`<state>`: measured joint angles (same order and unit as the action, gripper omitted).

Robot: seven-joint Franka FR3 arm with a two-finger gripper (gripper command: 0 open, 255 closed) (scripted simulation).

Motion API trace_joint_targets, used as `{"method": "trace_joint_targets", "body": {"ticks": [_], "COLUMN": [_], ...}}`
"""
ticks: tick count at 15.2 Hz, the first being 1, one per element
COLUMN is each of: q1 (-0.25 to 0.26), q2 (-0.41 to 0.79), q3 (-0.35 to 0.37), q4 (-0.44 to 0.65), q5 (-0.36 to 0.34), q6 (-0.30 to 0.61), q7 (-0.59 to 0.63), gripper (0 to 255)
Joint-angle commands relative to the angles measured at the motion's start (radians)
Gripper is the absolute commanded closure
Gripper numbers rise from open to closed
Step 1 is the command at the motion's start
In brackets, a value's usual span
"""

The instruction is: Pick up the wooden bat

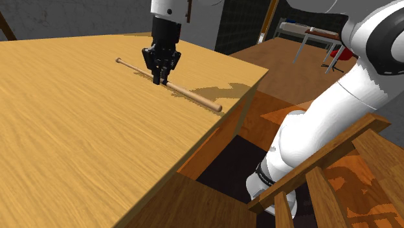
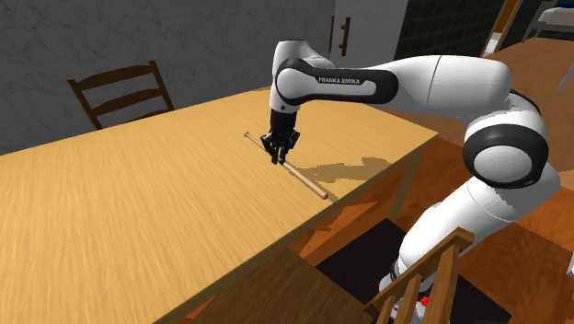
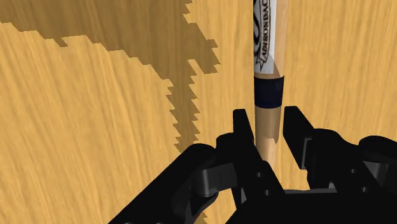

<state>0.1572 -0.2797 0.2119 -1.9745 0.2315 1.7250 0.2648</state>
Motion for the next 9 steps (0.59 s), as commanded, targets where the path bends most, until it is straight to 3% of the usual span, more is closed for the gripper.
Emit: {"method": "trace_joint_targets", "body": {"ticks": [1,9], "q1": [-0.001,-0.003], "q2": [0.001,0.016], "q3": [-0.003,-0.006], "q4": [0.029,0.127], "q5": [-0.002,-0.007], "q6": [-0.028,-0.109], "q7": [0.003,0.018], "gripper": [255,255]}}
